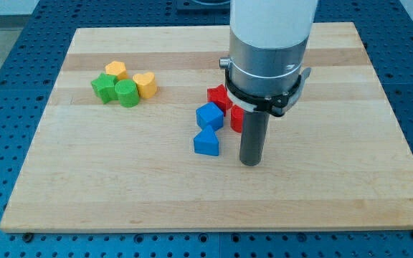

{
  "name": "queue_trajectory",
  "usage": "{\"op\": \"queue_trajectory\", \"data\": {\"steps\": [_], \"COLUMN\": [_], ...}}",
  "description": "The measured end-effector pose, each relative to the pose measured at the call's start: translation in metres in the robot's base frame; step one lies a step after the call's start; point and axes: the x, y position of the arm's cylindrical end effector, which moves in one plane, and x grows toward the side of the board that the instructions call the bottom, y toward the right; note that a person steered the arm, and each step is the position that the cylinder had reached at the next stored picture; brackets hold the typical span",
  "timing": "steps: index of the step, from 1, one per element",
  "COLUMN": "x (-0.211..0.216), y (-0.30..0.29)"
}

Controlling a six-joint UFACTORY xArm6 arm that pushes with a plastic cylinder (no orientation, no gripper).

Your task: Separate the blue triangle from the blue cube

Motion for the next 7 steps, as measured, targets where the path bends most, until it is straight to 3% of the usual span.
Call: {"op": "queue_trajectory", "data": {"steps": [3,4,5,6,7], "x": [0.0,0.0,-0.027,-0.064,-0.043], "y": [-0.02,-0.079,-0.141,-0.118,-0.076]}}
